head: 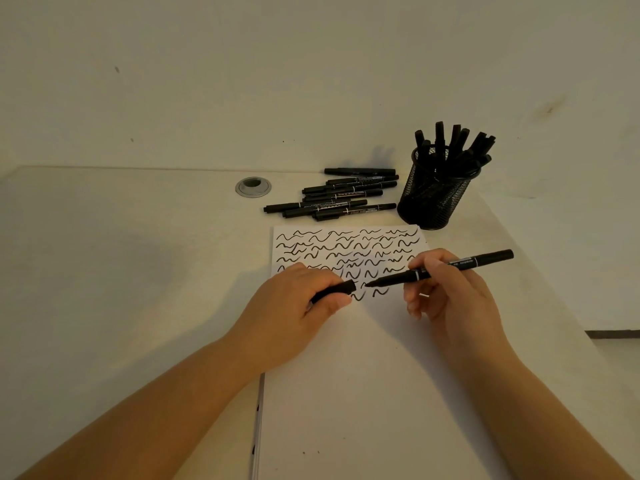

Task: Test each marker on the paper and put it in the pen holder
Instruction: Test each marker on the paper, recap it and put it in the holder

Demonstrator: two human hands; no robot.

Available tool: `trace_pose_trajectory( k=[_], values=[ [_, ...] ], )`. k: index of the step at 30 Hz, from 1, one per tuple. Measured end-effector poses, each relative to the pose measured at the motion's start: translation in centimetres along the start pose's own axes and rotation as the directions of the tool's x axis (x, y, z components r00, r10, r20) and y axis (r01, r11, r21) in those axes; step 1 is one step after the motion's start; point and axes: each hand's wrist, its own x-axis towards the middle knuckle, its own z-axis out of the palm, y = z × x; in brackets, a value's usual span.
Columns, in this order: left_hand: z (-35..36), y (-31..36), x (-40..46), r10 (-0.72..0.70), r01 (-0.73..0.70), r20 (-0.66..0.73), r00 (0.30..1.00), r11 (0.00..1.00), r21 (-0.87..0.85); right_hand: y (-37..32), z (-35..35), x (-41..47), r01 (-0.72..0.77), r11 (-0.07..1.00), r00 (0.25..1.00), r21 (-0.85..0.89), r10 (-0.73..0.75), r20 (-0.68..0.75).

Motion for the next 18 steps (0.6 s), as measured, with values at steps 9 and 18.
trace_pose_trajectory(
  k=[9,18],
  values=[
    [0.0,0.6,-0.1,0.03,-0.03,0.011,0.999,1.0,0.001,0.2,0.4,-0.3,0.003,0.994,0.996,-0.109,0.007,0.09],
    [0.3,1.4,-0.4,0.017,-0.016,0.035,0.999,1.0,-0.022,0.3,0.8,-0.7,0.049,0.985,0.971,-0.163,-0.009,0.238]
  ],
)
